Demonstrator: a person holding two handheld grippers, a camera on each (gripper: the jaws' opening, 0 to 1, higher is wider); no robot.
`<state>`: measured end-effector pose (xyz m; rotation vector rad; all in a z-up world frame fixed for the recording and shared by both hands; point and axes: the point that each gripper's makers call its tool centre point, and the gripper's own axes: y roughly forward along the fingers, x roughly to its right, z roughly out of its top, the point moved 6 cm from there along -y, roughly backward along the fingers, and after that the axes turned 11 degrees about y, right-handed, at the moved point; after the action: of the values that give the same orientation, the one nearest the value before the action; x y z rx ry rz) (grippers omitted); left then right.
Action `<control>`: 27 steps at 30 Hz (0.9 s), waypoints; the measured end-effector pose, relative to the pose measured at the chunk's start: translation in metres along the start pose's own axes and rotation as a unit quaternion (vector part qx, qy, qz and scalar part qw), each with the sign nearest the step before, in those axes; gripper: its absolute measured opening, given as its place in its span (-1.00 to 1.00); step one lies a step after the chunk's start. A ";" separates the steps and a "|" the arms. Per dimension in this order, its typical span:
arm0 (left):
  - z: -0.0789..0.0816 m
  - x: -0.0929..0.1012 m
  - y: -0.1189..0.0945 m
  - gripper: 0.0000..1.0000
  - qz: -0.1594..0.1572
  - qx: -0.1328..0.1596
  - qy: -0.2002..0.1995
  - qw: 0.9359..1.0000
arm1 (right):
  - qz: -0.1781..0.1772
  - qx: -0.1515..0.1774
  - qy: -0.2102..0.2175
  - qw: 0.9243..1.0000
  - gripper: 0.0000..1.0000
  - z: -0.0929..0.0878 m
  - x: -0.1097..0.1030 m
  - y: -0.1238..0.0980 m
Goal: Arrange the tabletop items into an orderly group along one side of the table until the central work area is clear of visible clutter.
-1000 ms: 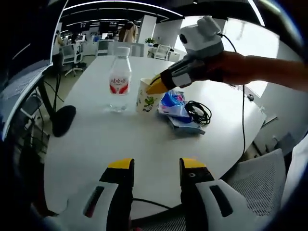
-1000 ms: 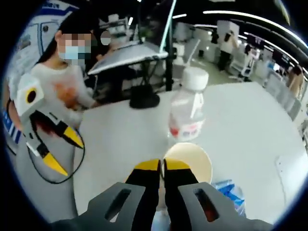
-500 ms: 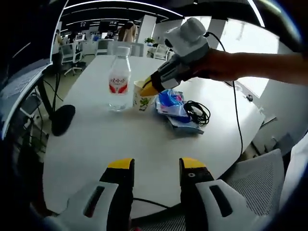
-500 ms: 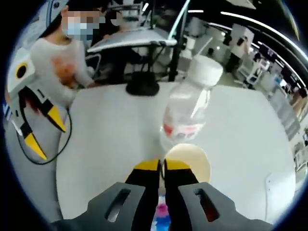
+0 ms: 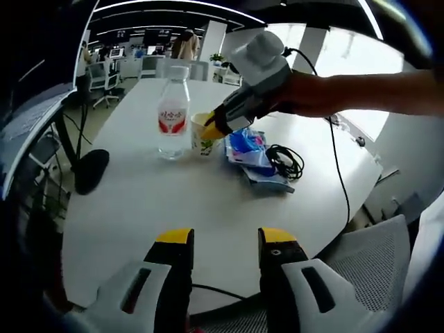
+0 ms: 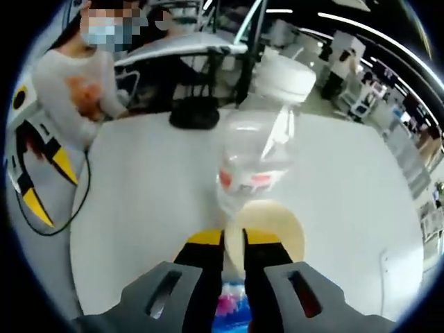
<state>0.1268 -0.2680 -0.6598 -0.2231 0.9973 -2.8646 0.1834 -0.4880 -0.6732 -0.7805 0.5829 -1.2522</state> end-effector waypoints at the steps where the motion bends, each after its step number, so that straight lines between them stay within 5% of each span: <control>1: 0.000 0.000 0.000 -0.29 0.000 0.000 0.001 1.000 | -0.002 0.001 0.003 1.000 -0.78 0.000 0.002 0.000; 27: -0.001 0.002 0.001 -0.30 0.002 -0.003 0.010 1.000 | -0.008 0.061 0.041 0.997 -0.52 -0.013 -0.027 -0.034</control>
<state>0.1243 -0.2686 -0.6606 -0.1945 1.0077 -2.8666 0.1469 -0.4688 -0.6551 -0.6346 0.5618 -1.3259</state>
